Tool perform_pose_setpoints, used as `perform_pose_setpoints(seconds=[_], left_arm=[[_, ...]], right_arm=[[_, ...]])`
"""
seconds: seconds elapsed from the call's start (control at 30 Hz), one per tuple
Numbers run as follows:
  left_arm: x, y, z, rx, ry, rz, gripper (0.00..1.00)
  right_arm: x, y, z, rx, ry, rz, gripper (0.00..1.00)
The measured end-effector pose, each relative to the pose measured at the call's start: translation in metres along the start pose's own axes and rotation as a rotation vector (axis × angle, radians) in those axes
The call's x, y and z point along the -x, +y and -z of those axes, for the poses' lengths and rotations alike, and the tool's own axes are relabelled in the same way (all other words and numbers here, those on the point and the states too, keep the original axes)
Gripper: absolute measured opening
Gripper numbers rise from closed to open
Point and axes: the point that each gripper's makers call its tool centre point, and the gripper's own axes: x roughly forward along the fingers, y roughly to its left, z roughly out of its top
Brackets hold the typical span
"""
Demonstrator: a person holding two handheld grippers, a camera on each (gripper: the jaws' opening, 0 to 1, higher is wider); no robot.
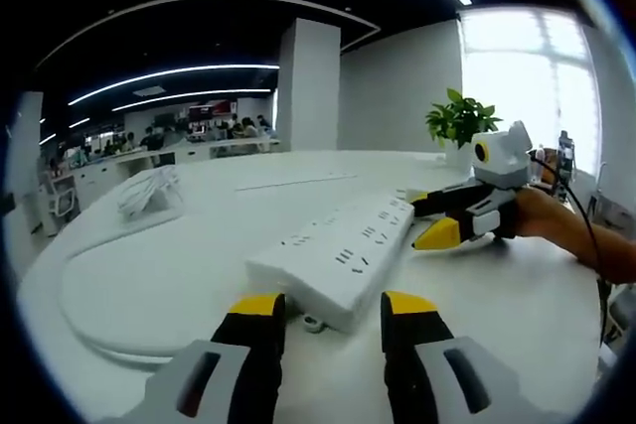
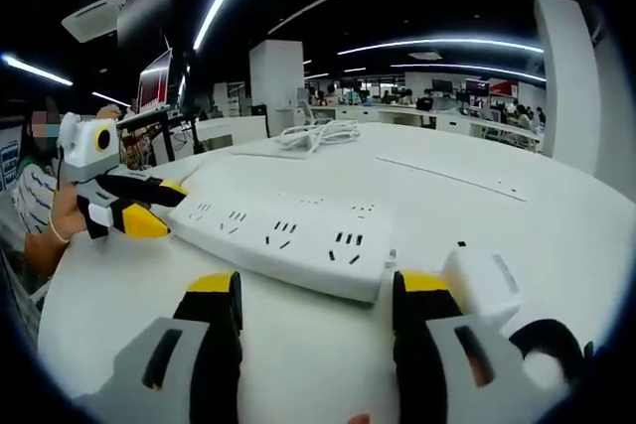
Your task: Straighten the power strip on the desk, plug the charger into it
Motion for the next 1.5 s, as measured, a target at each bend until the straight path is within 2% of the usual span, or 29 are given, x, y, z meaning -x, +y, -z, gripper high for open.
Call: perform_pose_setpoints(seconds=[0.4,0.83,1.07,1.5], left_arm=[[-0.002,0.003,0.0,0.003,-0.001,-0.006,0.32],[-0.002,0.004,0.001,-0.035,0.014,-0.012,0.31],[-0.004,0.005,0.002,-0.074,0.029,-0.012,0.29],[-0.011,0.013,-0.002,-0.076,0.053,0.026,0.3]], right_arm=[[-0.002,0.0,-0.003,0.006,-0.015,-0.01,0.54],[-0.001,-0.01,-0.006,-0.012,-0.032,0.031,0.42],[-0.001,-0.012,-0.006,-0.019,-0.03,0.05,0.42],[0.002,-0.011,-0.005,-0.058,-0.029,0.114,0.41]])
